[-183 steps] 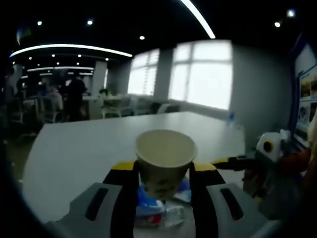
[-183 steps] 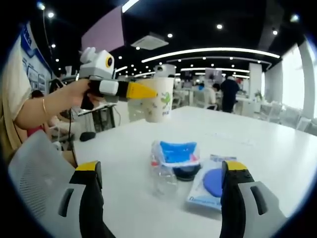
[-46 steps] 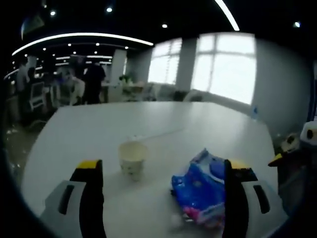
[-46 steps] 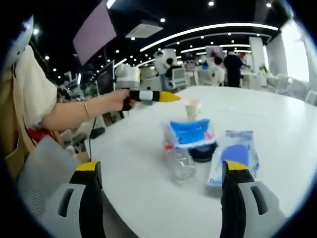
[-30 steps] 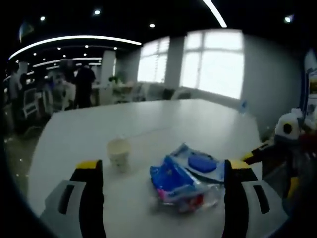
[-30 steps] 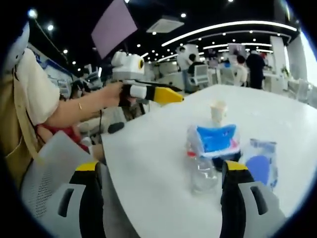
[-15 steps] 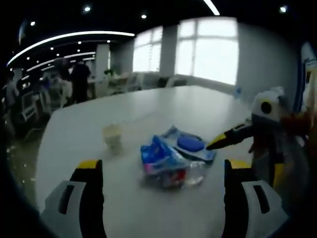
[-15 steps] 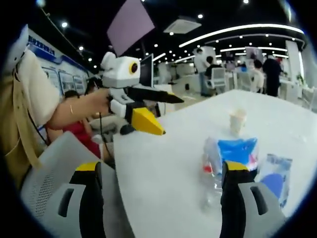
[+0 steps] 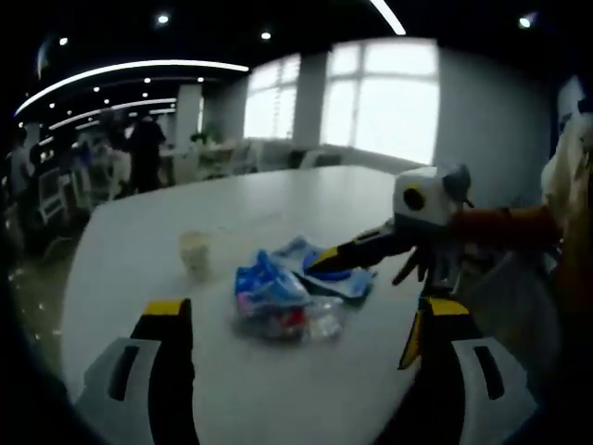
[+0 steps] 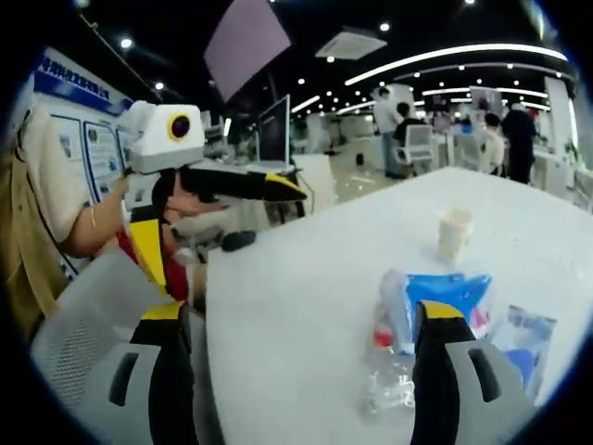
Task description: Arrange the tabletop items into an orderly group along one side of the table until the central work area is clear of visible clutter.
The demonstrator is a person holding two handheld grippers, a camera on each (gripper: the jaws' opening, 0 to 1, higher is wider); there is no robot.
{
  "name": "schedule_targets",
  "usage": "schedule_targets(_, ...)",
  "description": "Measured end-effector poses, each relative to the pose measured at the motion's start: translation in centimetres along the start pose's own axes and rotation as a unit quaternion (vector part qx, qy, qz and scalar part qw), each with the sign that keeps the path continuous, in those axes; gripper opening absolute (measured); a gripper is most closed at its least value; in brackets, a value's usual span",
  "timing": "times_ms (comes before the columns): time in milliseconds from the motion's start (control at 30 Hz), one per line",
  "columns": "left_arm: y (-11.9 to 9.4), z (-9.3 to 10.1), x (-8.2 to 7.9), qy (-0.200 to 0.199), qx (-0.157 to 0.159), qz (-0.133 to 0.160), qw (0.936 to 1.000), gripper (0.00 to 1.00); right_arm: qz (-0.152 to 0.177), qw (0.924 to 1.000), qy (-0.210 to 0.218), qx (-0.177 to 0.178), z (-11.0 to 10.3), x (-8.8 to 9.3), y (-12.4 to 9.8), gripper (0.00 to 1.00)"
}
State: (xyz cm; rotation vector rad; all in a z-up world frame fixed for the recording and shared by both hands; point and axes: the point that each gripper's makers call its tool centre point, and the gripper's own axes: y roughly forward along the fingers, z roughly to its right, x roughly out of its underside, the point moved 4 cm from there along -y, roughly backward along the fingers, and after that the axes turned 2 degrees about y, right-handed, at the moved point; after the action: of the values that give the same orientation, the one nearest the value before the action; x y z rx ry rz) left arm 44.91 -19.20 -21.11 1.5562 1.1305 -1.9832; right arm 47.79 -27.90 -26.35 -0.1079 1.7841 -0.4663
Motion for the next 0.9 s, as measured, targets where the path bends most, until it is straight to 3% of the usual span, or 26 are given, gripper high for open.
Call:
schedule_targets(467,-1.1,0.4,1.5,-0.012,-0.020,-0.014,0.9996,0.99,-0.039,0.9988,0.012,-0.027,0.2,2.1,2.6,0.97)
schedule_targets(900,-1.9,0.7,1.6,-0.018,-0.027,-0.013,0.9994,0.99,-0.066,0.9975,0.023,-0.001,4.0,2.1,3.4,0.97)
